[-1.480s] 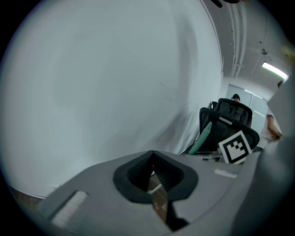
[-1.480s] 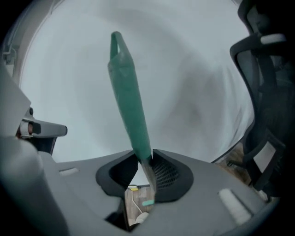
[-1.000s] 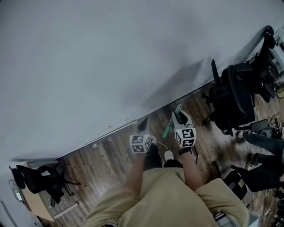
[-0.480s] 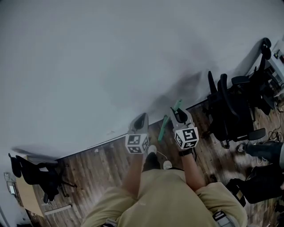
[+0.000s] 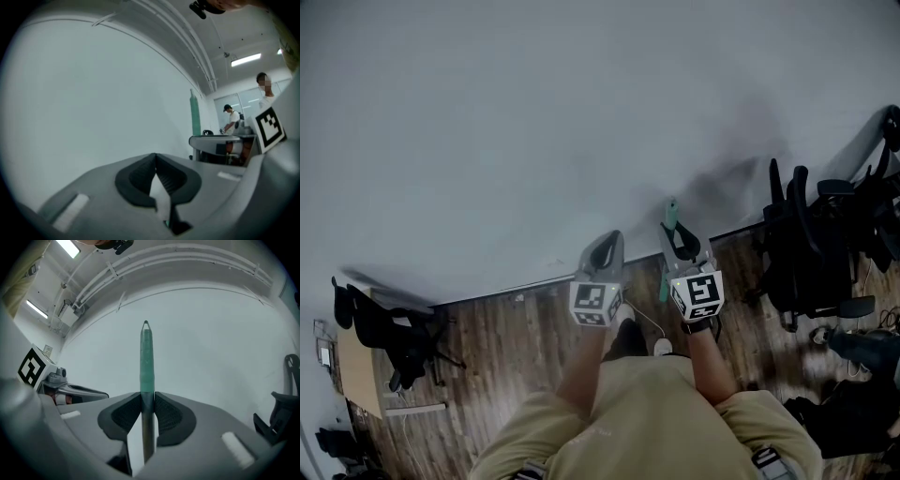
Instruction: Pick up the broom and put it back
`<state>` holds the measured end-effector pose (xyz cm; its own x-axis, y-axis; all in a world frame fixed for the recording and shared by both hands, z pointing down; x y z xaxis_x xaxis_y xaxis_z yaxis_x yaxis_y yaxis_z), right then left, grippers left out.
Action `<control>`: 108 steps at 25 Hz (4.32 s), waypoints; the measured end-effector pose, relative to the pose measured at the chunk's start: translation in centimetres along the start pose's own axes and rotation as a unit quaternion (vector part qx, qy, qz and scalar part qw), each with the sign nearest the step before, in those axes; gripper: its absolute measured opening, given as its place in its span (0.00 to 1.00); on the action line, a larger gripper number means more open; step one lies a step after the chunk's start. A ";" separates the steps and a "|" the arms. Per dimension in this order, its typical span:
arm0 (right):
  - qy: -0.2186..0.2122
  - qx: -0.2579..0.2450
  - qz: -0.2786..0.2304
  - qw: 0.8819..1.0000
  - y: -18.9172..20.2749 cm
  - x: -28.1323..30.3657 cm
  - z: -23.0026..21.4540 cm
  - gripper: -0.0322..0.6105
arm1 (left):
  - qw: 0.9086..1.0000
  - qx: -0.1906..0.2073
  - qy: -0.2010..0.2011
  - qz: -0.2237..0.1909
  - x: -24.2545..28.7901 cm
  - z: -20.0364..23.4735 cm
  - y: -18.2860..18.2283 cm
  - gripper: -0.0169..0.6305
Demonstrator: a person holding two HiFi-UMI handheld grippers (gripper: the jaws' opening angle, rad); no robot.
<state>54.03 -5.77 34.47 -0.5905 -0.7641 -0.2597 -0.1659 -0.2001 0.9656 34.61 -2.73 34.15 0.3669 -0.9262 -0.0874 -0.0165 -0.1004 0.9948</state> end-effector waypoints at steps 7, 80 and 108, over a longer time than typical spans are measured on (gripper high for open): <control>-0.062 0.041 -0.001 0.997 0.2 2.3 4.5 0.19 | 0.996 -0.010 -0.085 -0.011 -5.2 3.7 -0.7 0.03; -0.295 0.083 0.185 0.934 22.1 41.3 66.0 0.18 | 0.939 -0.047 -0.327 0.099 -40.0 65.6 6.7 0.03; 0.056 0.115 0.420 0.898 43.1 30.8 59.9 0.19 | 0.957 -0.153 -0.027 0.244 -35.2 63.7 24.0 0.03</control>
<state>-18.61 -1.16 67.62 -0.5023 -0.6452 0.5756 0.1353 0.5988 0.7894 -37.95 4.34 57.76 0.3356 -0.8543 0.3969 0.1028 0.4520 0.8861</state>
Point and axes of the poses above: the fingertips, and each gripper's own axes: x forward along the fingers, z to its left, y out of its underside, the point moved 10 cm from there along -x, backward along the fingers, and after that the axes turned 9 degrees about -z, right-handed, at the moved point
